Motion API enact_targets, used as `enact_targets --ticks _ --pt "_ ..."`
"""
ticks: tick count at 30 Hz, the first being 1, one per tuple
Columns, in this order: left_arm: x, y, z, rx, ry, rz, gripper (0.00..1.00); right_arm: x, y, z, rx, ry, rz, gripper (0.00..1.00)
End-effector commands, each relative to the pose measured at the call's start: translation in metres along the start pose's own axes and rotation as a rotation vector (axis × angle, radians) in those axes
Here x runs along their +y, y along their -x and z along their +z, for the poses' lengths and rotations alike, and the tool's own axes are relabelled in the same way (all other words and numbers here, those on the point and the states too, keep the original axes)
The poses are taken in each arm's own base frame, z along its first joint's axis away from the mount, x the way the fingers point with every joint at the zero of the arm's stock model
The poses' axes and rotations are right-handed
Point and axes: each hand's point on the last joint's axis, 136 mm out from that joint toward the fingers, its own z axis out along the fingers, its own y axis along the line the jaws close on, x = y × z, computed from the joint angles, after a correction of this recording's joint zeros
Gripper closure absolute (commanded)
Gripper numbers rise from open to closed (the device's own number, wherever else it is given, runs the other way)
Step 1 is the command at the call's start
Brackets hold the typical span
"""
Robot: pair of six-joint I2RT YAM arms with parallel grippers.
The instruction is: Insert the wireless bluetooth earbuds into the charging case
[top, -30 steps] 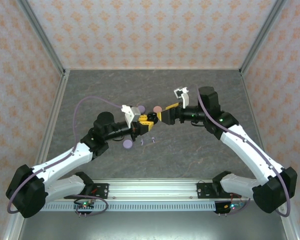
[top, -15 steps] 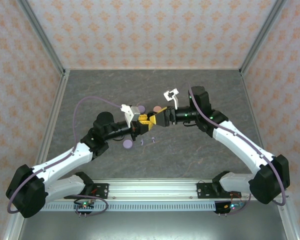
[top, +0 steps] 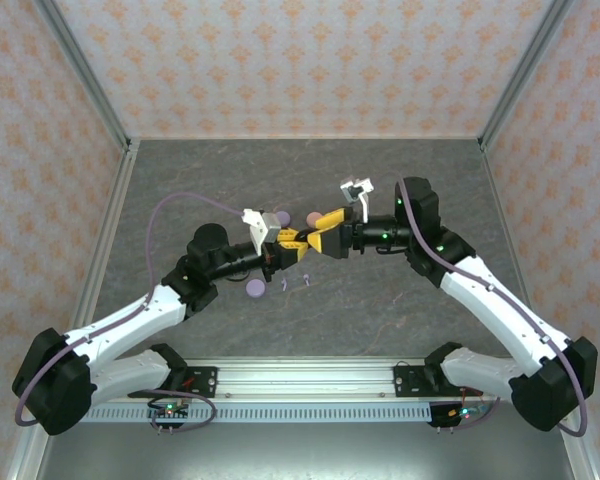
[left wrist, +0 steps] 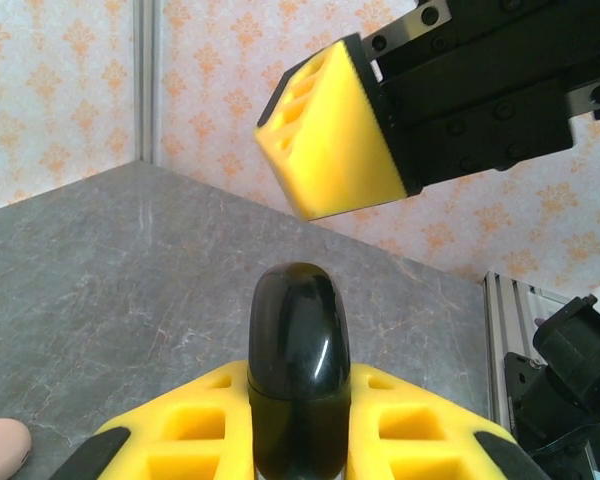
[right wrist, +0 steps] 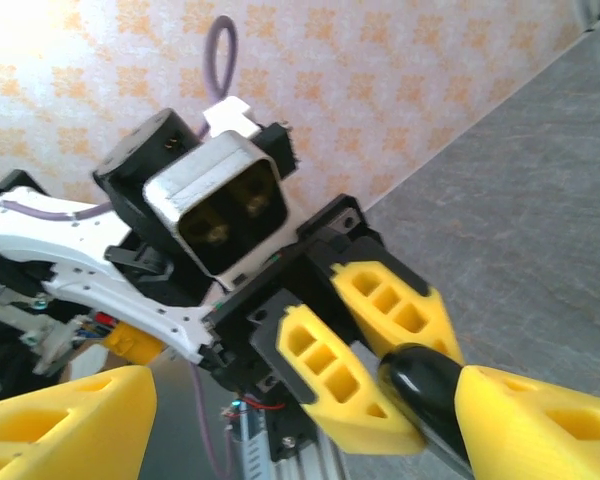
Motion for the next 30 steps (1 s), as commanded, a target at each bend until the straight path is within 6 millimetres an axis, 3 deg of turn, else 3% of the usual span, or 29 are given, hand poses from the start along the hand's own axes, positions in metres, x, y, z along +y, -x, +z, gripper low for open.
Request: enact_targets --ticks 1,4,8,13,15,20,30 --pt "0.004 0.006 -0.001 -0.01 0.035 0.01 1.0 -0.029 0.001 -0.013 0.001 -0.214 -0.024 0.19" --pt "0.022 -0.007 -0.001 0.047 0.108 -0.033 1.0 -0.049 0.015 -0.037 -0.092 -0.387 -0.016 0.15" --pt "0.062 -0.027 0.0 0.103 0.16 -0.209 1.0 -0.056 0.03 -0.068 -0.218 -0.546 -0.032 0.01" --pt "0.111 -0.067 0.006 0.214 0.261 -0.395 1.0 -0.067 0.028 -0.089 -0.34 -0.643 0.015 0.01" --pt "0.128 -0.093 0.013 0.288 0.298 -0.487 1.0 -0.077 0.024 -0.096 -0.383 -0.688 0.06 0.01" --pt "0.153 -0.142 0.027 0.37 0.337 -0.664 1.0 -0.089 0.012 -0.093 -0.358 -0.71 0.096 0.01" --pt "0.172 -0.184 0.025 0.454 0.436 -0.733 1.0 -0.105 -0.002 -0.084 -0.285 -0.735 0.116 0.01"
